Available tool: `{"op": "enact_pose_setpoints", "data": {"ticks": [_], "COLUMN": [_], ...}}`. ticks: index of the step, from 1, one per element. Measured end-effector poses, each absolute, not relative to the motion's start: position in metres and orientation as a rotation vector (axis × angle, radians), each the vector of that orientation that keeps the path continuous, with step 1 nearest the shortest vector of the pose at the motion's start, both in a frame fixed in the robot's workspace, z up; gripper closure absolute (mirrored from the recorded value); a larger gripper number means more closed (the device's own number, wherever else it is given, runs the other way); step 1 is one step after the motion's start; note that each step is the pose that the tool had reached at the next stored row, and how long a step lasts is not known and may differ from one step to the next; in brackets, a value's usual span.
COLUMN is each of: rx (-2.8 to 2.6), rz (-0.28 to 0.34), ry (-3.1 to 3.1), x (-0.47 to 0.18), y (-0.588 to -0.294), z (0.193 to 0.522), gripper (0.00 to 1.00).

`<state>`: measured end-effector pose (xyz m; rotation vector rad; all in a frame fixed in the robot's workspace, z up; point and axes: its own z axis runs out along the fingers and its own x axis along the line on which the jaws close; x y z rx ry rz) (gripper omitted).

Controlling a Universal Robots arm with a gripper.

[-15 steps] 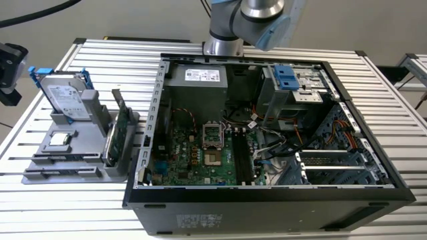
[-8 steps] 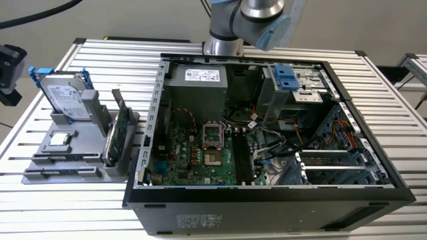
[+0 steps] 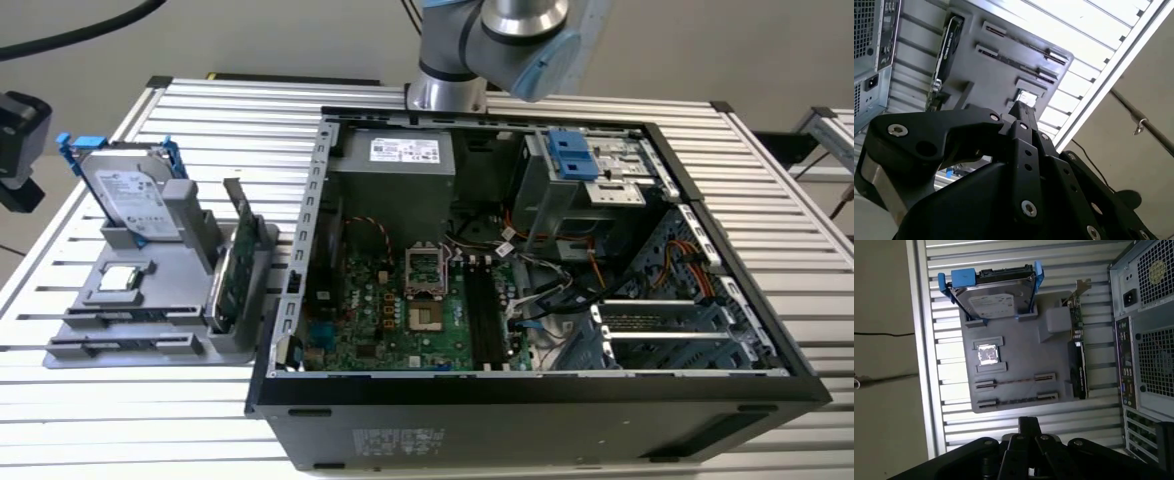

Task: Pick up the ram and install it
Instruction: 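Pick up the ram and move it above insertion slot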

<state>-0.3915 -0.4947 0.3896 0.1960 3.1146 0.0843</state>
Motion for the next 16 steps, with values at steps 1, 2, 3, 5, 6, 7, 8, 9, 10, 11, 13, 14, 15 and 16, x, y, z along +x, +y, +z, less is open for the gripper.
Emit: {"op": "enact_pose_setpoints", "data": {"ticks": [1,2,3,5,6,7,8,9,10,11,13,14,15,16], "rx": [0.207,0.217,0.228,0.248,0.258,0.269,0.279,0.289,0.3,0.31,0.334,0.345,0.356,0.369], "rz": [0.084,0.084,0.084,0.084,0.084,0.084,0.083,0.083,0.083,0.083,0.083,0.083,0.083,0.082], "ry": [3.114,3.113,3.112,3.11,3.109,3.108,3.107,3.106,3.105,3.103,3.101,3.099,3.098,3.096], "x": [-0.3915,-0.3915,-0.3915,-0.3915,-0.3915,-0.3915,-0.3915,-0.3915,-0.3915,-0.3915,-0.3915,-0.3915,-0.3915,-0.3915], "y": [-0.4947,-0.4947,-0.4947,-0.4947,-0.4947,-0.4947,-0.4947,-0.4947,-0.4947,-0.4947,-0.4947,-0.4947,-0.4947,-0.4947], "z": [0.3896,0.3896,0.3896,0.3896,0.3896,0.3896,0.3896,0.3896,0.3896,0.3896,0.3896,0.3896,0.3896,0.3896], "gripper": [1.0,1.0,1.0,1.0,1.0,1.0,1.0,1.0,1.0,1.0,1.0,1.0,1.0,1.0]}}
